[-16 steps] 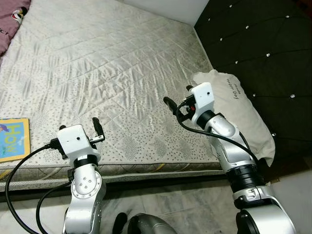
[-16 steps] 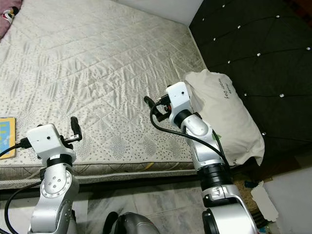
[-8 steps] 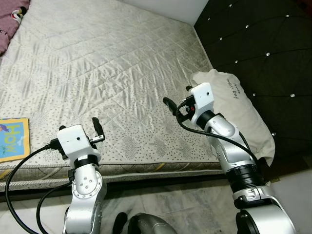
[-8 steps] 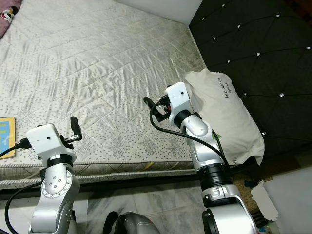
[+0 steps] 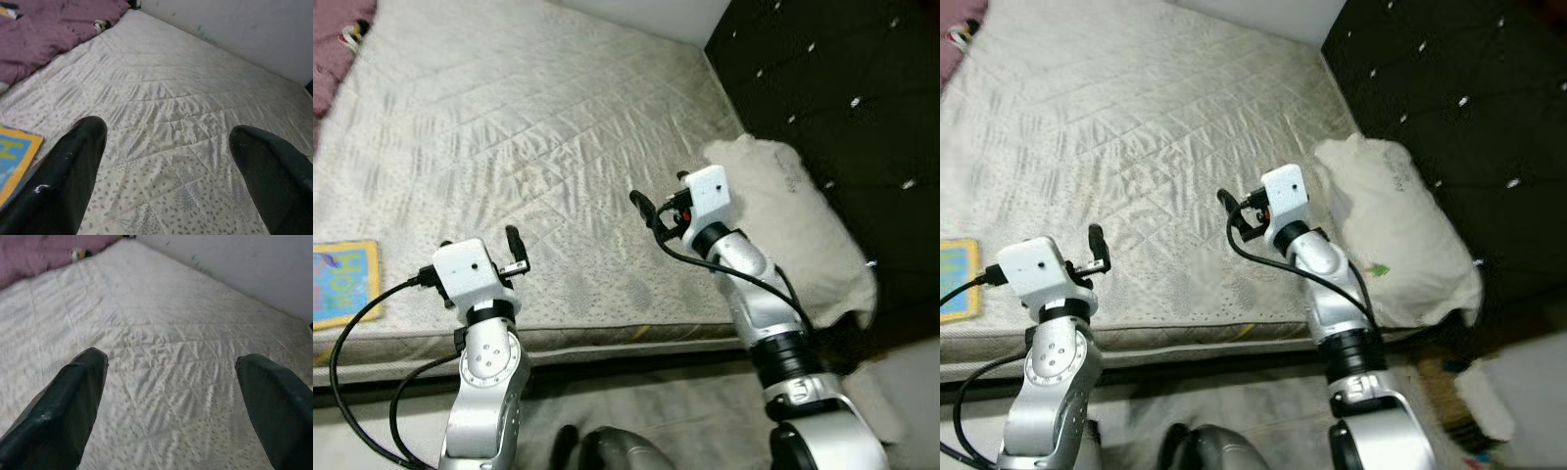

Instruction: Clean up the room

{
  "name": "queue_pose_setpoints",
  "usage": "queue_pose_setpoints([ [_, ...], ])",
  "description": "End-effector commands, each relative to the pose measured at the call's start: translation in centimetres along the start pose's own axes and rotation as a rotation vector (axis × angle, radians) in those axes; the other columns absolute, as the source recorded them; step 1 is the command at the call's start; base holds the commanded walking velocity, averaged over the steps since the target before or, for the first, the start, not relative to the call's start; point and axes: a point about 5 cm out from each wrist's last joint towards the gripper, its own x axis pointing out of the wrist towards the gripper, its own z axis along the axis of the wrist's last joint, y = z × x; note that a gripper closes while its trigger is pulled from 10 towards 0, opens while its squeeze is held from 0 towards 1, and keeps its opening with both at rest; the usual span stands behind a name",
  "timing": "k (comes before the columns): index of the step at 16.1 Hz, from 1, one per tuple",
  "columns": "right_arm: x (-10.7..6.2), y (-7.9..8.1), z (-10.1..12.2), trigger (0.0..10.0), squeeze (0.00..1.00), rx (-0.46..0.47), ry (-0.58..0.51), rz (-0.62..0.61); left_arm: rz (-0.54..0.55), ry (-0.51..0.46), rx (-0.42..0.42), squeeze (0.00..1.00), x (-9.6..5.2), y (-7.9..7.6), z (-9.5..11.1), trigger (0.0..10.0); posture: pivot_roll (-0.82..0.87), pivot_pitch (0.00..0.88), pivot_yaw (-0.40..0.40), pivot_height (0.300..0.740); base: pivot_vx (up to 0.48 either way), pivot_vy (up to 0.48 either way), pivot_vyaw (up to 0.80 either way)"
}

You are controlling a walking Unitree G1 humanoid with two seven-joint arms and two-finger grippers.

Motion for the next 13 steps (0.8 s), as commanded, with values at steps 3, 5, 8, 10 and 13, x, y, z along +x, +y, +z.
queue_pose_setpoints([
  [3, -0.5, -0.6, -0.2, 10.0, 0.00, 0.047, -0.025, -0.111, -0.059, -0.013, 0.020, 0.00, 0.6, -0.4, 1.0, 10.0, 0.11, 0.094, -0.181, 0.740, 0.000, 0.000, 0.00],
  [5, -0.5, -0.6, -0.4, 10.0, 0.00, 0.062, -0.035, -0.148, -0.076, -0.001, 0.067, 0.00, 1.0, 0.8, 0.7, 10.0, 0.12, 0.080, -0.139, 0.740, 0.000, 0.000, 0.00],
  [8, -0.8, -0.5, -1.2, 10.0, 0.00, 0.072, -0.026, -0.170, -0.064, 0.016, 0.077, 0.00, 1.4, 2.2, 0.3, 10.0, 0.14, 0.038, -0.090, 0.740, 0.000, 0.000, 0.00],
  [10, -0.9, -0.6, -1.7, 10.0, 0.00, 0.080, -0.019, -0.192, -0.063, 0.024, 0.075, 0.00, 1.5, 2.3, 0.2, 10.0, 0.14, 0.023, -0.067, 0.740, 0.000, 0.000, 0.00],
  [13, -1.4, -0.8, -2.2, 10.0, 0.00, 0.117, -0.040, -0.281, -0.132, 0.048, 0.110, 0.00, 1.8, 2.1, -0.1, 10.0, 0.14, 0.000, 0.015, 0.740, 0.000, 0.000, 0.00],
])
